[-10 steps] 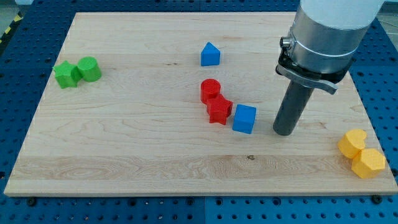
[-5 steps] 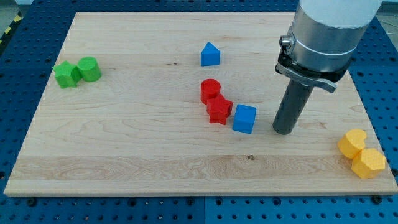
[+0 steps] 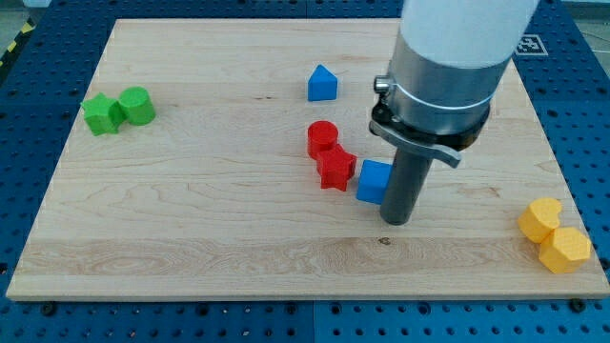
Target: Push red star along with red circle below to the blue triangle
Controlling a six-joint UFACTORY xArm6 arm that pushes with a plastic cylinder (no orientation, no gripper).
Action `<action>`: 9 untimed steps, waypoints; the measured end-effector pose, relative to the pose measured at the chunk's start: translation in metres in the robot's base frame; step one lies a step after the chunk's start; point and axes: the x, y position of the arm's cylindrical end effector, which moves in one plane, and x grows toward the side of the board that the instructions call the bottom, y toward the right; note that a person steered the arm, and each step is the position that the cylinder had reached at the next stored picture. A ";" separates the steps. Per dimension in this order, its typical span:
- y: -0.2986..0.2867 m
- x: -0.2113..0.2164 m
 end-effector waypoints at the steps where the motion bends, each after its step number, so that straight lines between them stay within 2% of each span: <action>1: -0.021 0.003; 3: -0.053 -0.003; 9: -0.056 -0.032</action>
